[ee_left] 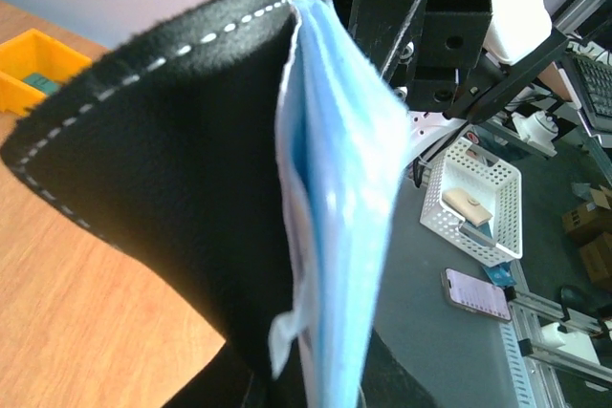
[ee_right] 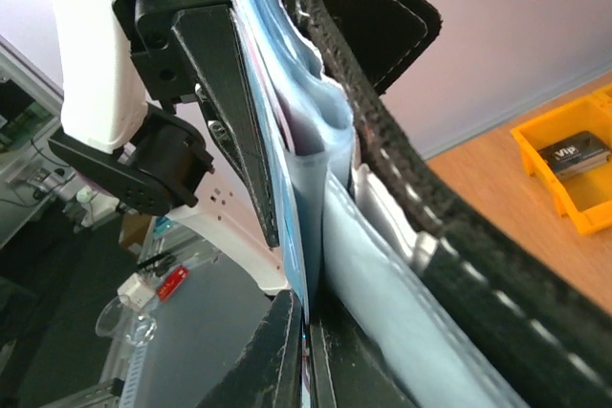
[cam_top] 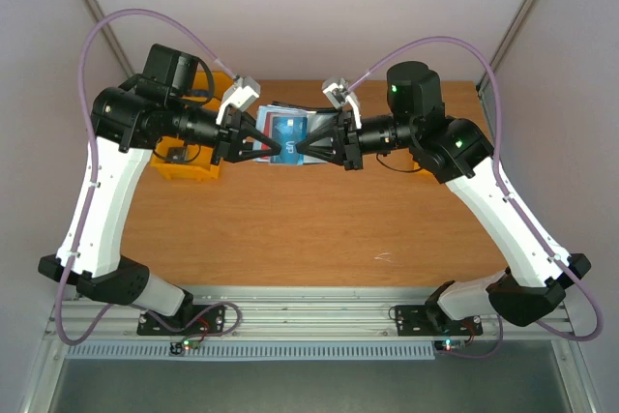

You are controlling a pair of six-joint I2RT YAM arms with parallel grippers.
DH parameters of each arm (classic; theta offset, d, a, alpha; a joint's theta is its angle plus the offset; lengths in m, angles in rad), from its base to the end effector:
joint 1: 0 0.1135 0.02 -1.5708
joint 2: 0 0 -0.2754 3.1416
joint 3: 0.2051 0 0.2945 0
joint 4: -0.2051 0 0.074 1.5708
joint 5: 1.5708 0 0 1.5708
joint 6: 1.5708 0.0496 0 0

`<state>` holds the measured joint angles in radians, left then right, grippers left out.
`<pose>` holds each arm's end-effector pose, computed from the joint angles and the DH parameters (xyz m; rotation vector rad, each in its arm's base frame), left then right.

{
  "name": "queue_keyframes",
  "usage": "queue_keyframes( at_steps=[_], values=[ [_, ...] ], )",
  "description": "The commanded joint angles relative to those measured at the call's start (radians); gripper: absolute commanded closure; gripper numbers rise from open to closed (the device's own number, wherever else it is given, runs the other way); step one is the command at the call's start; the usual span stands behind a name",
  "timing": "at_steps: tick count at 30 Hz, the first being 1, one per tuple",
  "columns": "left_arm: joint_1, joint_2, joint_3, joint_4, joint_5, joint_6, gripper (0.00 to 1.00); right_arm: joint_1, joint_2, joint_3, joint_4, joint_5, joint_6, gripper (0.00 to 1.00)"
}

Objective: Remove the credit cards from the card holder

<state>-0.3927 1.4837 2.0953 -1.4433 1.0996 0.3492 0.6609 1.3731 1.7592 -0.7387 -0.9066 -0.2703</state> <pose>0.2258 -0.1414 0.5312 1.2336 1.7877 -1.3126 0.2196 0.2202 0.5116 -1.3815 1.3602 1.1257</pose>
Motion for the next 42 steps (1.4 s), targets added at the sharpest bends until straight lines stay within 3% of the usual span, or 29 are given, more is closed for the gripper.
queue_keyframes(
  at_steps=[1, 3, 8, 10, 12, 14, 16, 21, 36, 42],
  values=[
    [0.004, -0.004, 0.017, 0.01, 0.055, 0.02, 0.81, 0.0, -0.022, -0.005, 0.05, -0.058, -0.027, 0.99],
    [0.005, -0.005, 0.017, 0.0, 0.067, 0.031, 0.76, -0.002, -0.027, -0.002, 0.038, -0.06, -0.036, 0.99],
    [0.012, -0.004, 0.021, -0.009, 0.069, 0.048, 0.78, -0.018, -0.041, -0.001, 0.005, -0.053, -0.056, 0.99],
    [0.014, -0.004, 0.02, -0.007, 0.081, 0.046, 0.83, -0.021, -0.043, 0.004, -0.014, -0.047, -0.065, 0.99],
    [0.015, -0.003, 0.02, -0.006, 0.087, 0.046, 0.98, -0.024, -0.043, 0.012, -0.036, -0.034, -0.074, 0.9],
    [0.015, -0.002, 0.019, -0.011, 0.092, 0.048, 1.0, -0.027, -0.047, 0.017, -0.057, -0.01, -0.085, 0.82],
    [0.015, -0.003, 0.018, -0.016, 0.101, 0.06, 1.0, -0.027, -0.055, 0.015, -0.061, 0.032, -0.087, 0.8],
    [0.015, -0.002, 0.017, -0.022, 0.117, 0.071, 1.0, -0.022, -0.048, 0.016, -0.077, 0.15, -0.076, 0.85],
    [0.015, 0.005, -0.023, 0.039, 0.104, 0.009, 1.0, -0.002, 0.013, 0.038, -0.033, 0.127, -0.048, 0.85],
    [0.015, 0.002, -0.029, 0.035, 0.121, 0.01, 1.0, 0.001, 0.024, 0.045, -0.013, 0.117, -0.045, 0.99]
  ],
)
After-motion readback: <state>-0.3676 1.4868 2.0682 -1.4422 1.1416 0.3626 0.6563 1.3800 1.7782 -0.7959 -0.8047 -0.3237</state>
